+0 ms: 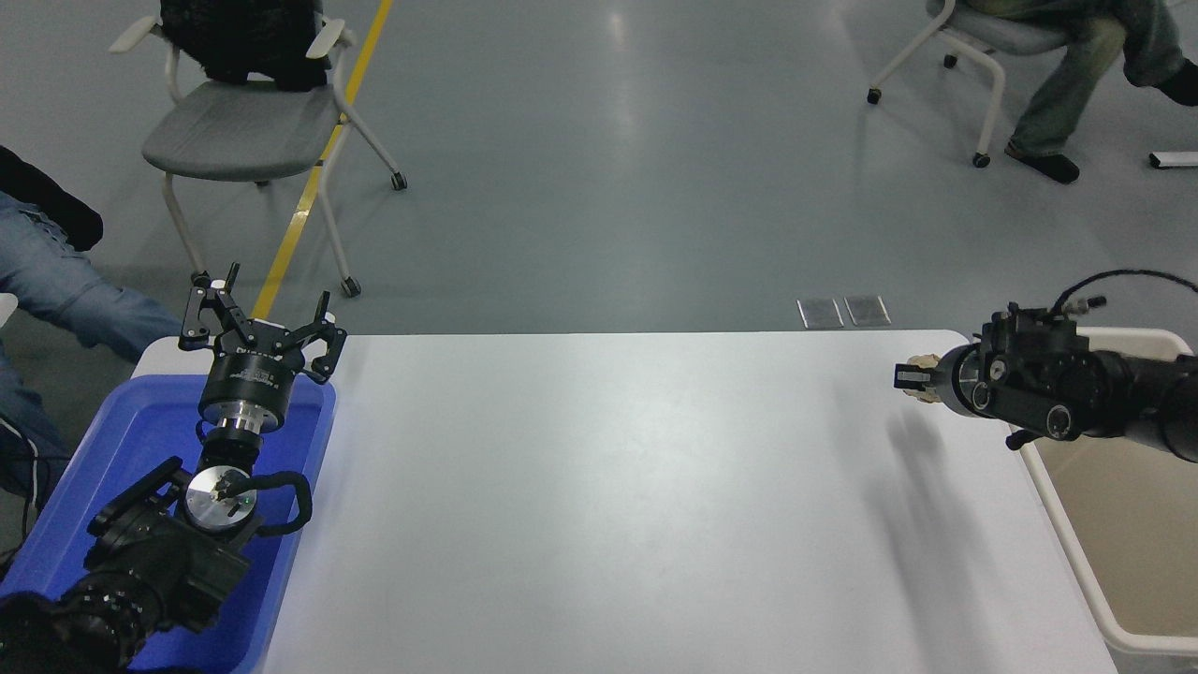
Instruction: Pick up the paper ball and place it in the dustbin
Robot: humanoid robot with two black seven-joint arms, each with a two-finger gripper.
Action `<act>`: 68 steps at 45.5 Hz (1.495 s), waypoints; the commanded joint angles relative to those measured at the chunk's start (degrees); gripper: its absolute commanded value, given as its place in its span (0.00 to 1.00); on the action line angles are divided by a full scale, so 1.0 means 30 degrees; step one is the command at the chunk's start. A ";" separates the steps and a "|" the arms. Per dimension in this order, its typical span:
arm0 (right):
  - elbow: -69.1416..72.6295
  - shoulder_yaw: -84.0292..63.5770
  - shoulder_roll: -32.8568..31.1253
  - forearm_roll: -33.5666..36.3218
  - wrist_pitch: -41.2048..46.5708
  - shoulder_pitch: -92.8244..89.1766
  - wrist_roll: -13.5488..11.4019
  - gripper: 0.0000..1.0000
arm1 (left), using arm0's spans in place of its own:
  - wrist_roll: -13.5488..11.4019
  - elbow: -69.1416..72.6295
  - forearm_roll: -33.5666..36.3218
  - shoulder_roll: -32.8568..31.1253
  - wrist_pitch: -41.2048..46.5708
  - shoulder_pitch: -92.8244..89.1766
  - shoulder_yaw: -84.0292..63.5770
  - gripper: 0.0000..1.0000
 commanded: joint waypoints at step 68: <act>0.6227 -0.2877 -0.5721 -0.2591 0.9766 1.5299 0.0004 0.00 | 0.0001 0.0000 0.0000 0.0000 0.0020 0.0002 0.0000 0.99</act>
